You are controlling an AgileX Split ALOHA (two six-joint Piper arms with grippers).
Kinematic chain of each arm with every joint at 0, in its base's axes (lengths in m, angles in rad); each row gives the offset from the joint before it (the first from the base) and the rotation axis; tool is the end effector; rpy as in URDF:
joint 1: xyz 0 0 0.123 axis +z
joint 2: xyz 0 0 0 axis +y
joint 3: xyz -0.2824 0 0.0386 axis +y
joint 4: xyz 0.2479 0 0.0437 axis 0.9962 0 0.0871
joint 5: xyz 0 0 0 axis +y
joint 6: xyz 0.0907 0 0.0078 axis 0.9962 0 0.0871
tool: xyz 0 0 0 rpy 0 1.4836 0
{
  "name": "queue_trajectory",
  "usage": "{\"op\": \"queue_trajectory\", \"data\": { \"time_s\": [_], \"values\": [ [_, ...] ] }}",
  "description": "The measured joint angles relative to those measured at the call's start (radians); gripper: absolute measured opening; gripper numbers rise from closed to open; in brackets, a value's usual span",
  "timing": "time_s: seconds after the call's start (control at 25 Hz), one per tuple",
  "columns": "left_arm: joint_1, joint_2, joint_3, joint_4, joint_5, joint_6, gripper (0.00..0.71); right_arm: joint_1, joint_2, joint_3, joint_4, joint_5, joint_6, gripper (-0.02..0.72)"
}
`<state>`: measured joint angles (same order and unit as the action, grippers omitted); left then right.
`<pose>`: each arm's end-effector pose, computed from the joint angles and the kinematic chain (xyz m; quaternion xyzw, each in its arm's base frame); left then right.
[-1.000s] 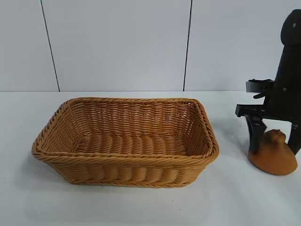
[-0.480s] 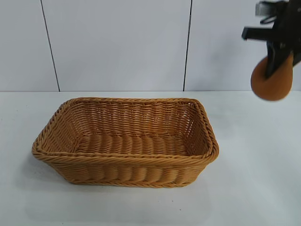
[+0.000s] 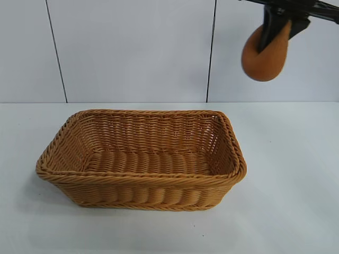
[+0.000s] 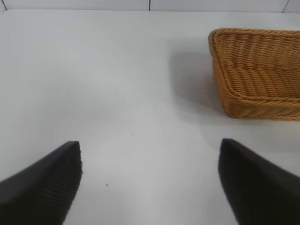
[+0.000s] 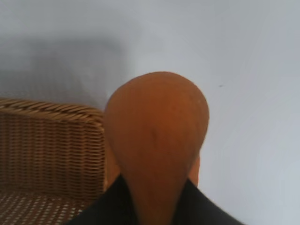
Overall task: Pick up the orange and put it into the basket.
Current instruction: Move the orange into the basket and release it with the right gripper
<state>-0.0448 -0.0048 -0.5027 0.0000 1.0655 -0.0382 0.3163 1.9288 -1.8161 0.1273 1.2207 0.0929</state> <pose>-0.0061 0.0003 0.2775 0.0028 0.8525 -0.0217 0.5222 0.3913 0.1395 0.3039 -0.0980 0.9800 0.0939 0.1452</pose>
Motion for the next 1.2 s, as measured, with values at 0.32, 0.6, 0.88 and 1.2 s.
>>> {"op": "queue_trajectory", "data": {
  "time_s": [0.32, 0.6, 0.88, 1.2],
  "values": [
    [0.000, 0.000, 0.000, 0.000, 0.000, 0.000, 0.571, 0.248, 0.008, 0.000, 0.020, -0.015, 0.052, 0.052],
    [0.000, 0.000, 0.000, 0.000, 0.000, 0.000, 0.571, 0.288, 0.147, 0.000, 0.014, -0.093, 0.061, 0.052],
    [0.000, 0.000, 0.000, 0.000, 0.000, 0.000, 0.571, 0.288, 0.360, 0.005, 0.014, -0.151, 0.054, 0.078],
    [0.000, 0.000, 0.000, 0.000, 0.000, 0.000, 0.571, 0.288, 0.361, -0.090, 0.021, -0.045, 0.024, 0.655]
  ]
}}
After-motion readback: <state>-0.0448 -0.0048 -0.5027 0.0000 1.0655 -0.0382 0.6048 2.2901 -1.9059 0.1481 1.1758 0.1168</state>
